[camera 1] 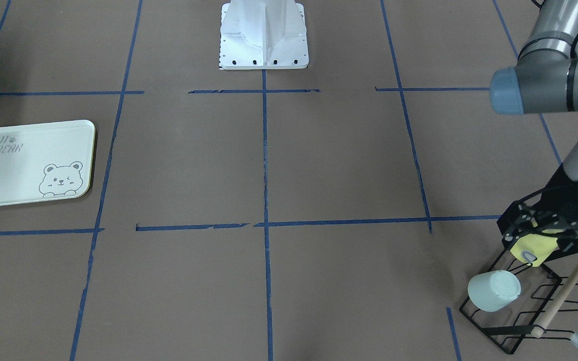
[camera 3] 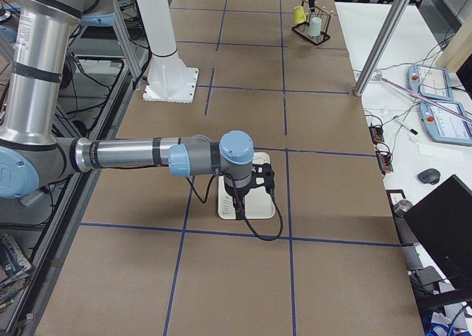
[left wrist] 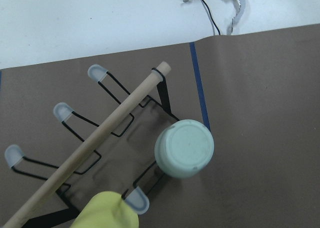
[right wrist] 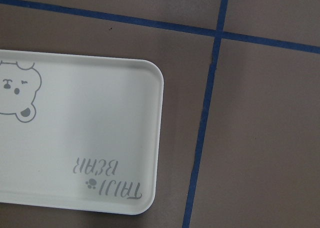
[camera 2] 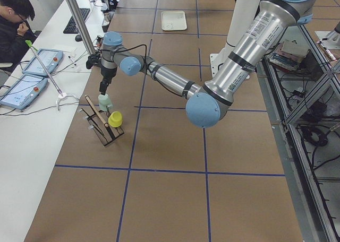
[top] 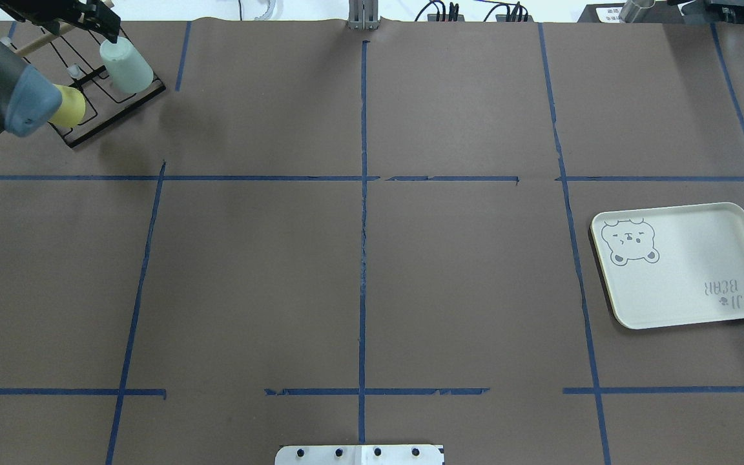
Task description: Left arm grabs green cup and hands to right arm on tray
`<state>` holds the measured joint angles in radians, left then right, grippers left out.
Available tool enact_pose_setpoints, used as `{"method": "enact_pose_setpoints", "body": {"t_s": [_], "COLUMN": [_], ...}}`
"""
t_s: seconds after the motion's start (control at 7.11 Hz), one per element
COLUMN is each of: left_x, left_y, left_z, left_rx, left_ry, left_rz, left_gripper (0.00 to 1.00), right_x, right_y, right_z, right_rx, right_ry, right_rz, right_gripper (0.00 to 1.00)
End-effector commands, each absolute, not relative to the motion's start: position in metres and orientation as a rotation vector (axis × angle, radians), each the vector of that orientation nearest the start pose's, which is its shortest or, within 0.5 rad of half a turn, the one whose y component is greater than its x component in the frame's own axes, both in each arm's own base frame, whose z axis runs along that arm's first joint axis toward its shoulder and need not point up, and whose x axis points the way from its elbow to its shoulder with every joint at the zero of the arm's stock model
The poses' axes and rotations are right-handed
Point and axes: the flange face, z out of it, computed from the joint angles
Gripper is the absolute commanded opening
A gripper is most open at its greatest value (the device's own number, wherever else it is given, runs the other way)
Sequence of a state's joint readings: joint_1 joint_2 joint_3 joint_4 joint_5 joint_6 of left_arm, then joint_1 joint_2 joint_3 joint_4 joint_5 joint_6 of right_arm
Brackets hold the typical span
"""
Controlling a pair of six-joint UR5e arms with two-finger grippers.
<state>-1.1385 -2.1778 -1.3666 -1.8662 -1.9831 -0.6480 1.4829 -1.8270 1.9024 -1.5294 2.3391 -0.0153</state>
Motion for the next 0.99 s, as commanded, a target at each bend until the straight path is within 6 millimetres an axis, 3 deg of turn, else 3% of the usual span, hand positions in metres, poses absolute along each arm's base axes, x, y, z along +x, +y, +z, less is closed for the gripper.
{"method": "enact_pose_setpoints", "body": {"t_s": [0.0,0.28,0.56,0.84], "left_x": [0.256,0.276,0.284,0.287], "left_y": [-0.736,-0.736,-0.743,-0.744], "left_z": [0.389,0.402,0.423,0.431], "left_rx": [0.384,0.373,0.350,0.338], "left_ry": [0.694,0.695,0.683,0.677], "left_rz": [-0.069,-0.051,-0.050,-0.050], "left_gripper": [1.00,1.00,1.00,1.00], "right_x": [0.029,0.029,0.029,0.029], "right_y": [-0.395,-0.395,-0.395,-0.395], "right_z": [0.605,0.605,0.605,0.605], "right_rx": [0.080,0.079,0.078,0.079], "right_ry": [-0.772,-0.772,-0.772,-0.772], "right_rz": [-0.143,-0.144,-0.142,-0.144], "right_gripper": [1.00,1.00,1.00,1.00]}}
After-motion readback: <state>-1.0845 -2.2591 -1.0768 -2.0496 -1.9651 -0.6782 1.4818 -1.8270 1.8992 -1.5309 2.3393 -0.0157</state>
